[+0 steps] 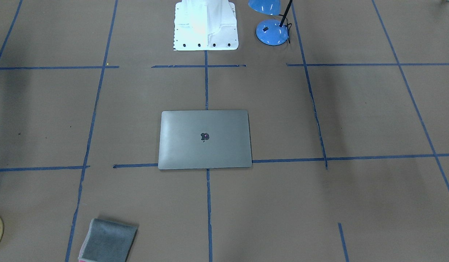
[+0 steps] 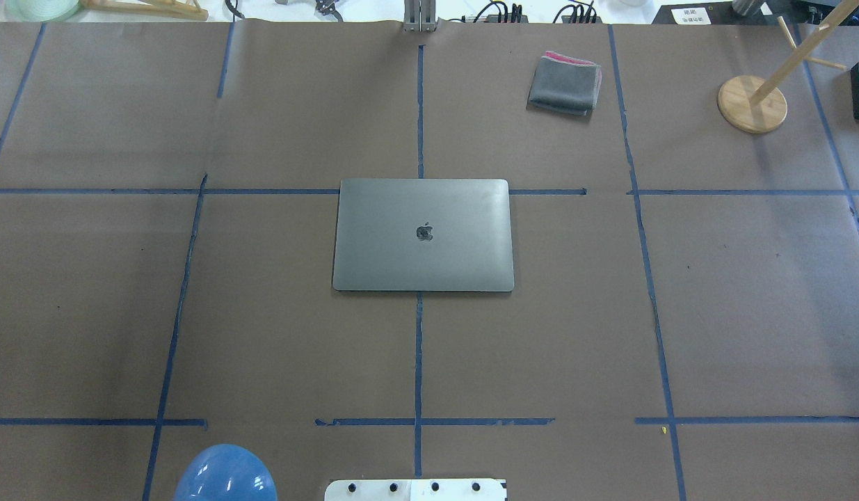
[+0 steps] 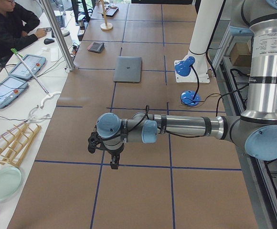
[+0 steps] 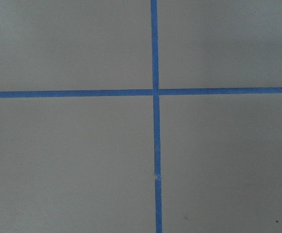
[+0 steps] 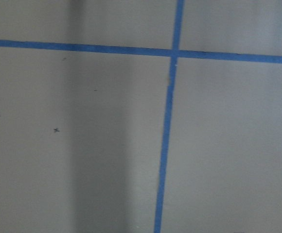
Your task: Close laptop
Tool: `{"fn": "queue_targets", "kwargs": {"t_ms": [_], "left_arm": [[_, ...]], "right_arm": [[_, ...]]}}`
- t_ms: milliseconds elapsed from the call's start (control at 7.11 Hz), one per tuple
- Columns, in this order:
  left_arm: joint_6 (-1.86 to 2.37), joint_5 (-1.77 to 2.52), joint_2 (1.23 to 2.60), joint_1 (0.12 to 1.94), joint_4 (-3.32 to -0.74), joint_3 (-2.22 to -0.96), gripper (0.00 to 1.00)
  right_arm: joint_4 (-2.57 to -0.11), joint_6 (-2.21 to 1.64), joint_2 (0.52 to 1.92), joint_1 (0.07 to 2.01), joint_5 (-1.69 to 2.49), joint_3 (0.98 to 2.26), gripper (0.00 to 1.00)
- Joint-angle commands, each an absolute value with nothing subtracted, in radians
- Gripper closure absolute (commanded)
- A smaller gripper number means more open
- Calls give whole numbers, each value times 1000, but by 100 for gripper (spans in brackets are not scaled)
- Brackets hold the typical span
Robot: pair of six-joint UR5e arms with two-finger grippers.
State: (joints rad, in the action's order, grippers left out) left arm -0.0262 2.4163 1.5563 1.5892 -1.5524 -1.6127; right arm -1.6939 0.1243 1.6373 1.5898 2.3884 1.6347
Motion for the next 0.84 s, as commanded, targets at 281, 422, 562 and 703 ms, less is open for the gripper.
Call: {"fn": "queue_targets", "kwargs": {"t_ms": [281,422,562,703], "left_arm": [[-26,2413,1555,1589,-1554,-1612,0],[-28,2413,1558,1589,-1554,-1615,0],[-28,2399,1562,1589,-1554,-1614,0],[-29,2376,1562,1589,-1554,-1618,0]], "right_arm": [[-1575,110,1640,1658,2396,1548,0],[-1580,107,1637,1658,2396,1551,0],[-1582,75,1634,1658,2396,1552,0],[-1580,7,1632,1658,2401,1558,0]]}}
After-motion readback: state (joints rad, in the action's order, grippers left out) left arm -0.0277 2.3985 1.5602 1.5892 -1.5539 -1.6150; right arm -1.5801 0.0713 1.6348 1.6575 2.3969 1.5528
